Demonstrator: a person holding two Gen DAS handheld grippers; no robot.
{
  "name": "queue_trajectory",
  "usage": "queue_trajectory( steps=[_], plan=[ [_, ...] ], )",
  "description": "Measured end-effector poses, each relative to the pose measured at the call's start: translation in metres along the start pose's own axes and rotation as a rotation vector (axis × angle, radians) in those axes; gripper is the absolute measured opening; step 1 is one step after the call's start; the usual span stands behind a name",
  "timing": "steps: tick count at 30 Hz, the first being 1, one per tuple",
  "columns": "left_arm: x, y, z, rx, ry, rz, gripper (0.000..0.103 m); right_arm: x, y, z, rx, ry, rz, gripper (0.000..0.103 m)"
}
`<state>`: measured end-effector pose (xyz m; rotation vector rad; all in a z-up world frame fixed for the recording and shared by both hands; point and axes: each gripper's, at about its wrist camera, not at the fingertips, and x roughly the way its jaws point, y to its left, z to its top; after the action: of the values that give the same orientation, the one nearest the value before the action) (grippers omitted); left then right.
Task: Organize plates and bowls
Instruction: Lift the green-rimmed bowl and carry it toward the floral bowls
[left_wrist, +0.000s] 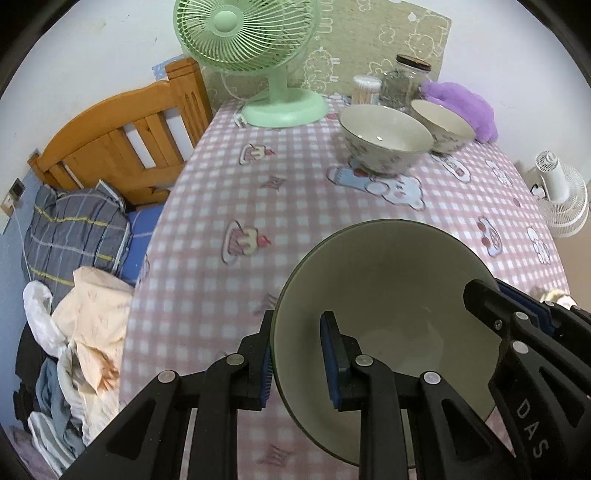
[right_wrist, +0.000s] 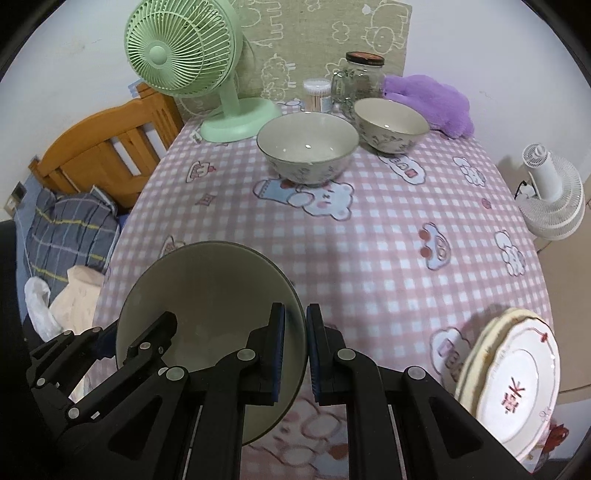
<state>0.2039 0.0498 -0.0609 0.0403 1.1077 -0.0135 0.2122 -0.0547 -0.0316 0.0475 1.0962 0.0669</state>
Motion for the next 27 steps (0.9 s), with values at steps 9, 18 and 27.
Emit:
queue_trajectory(
  steps=[9,18,27],
  plan=[
    [-0.007,-0.039,-0.029,-0.007,0.021,-0.004,0.021,-0.016,-0.038,-0.031,-0.015,0.022,0.007,0.015],
    [-0.008,-0.060,-0.056,-0.053,0.043,0.019,0.021,-0.016,-0.063,-0.057,-0.034,0.063,0.031,0.015],
    [-0.002,-0.068,-0.069,-0.051,0.061,0.028,0.021,-0.007,-0.070,-0.070,-0.042,0.096,0.030,0.015]
  ],
)
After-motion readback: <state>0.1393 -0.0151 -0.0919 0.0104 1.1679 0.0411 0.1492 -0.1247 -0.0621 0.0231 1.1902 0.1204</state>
